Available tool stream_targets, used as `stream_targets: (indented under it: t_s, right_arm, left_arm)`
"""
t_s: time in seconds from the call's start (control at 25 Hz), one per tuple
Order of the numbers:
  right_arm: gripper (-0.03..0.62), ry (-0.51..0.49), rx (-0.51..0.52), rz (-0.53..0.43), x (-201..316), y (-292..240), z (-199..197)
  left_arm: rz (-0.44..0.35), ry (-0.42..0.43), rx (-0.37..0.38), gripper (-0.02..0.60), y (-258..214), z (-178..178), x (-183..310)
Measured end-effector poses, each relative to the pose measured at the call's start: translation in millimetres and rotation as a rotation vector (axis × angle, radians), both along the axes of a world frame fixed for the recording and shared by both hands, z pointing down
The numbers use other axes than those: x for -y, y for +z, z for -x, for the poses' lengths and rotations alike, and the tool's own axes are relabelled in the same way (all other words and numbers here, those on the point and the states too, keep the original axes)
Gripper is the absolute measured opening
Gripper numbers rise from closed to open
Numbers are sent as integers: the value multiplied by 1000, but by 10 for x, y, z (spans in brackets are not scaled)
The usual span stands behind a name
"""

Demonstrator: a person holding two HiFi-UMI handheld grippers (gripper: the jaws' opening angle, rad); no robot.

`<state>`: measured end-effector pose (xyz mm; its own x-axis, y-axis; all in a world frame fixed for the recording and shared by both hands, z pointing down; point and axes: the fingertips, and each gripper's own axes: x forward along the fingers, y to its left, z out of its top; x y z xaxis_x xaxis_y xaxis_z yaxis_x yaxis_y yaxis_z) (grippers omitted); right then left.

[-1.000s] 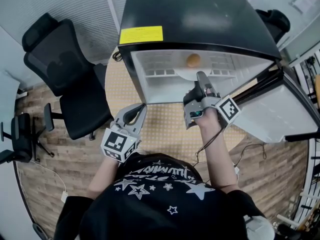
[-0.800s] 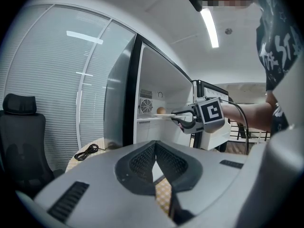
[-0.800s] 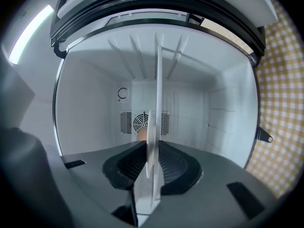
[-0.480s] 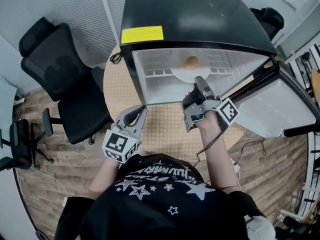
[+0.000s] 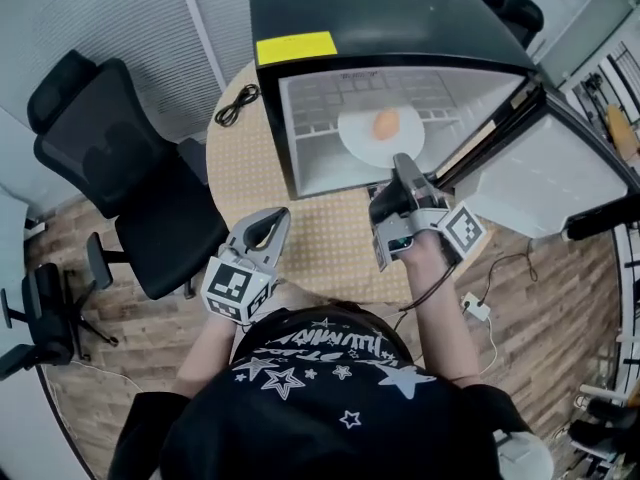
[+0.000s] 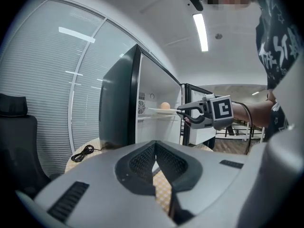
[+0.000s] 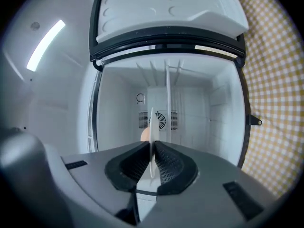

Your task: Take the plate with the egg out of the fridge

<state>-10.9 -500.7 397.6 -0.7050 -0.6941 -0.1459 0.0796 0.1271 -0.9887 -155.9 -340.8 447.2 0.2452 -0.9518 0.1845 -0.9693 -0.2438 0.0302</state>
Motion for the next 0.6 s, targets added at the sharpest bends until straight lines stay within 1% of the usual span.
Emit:
stream_targets:
  t_s: [0.2,0.36,0.6]
  right_arm:
    - [49,68,-5,-10,-541,21,-138]
    - [49,114,-21,-8,-704,66,-218]
    - [49,207,-36,-1,-1357,181,-402]
  left_arm:
    - [-17,54,2,8,-31,86,-350]
    - [-1,108,-6,7,1,119,-356]
    - [9,226,-14,8,90,40,-716]
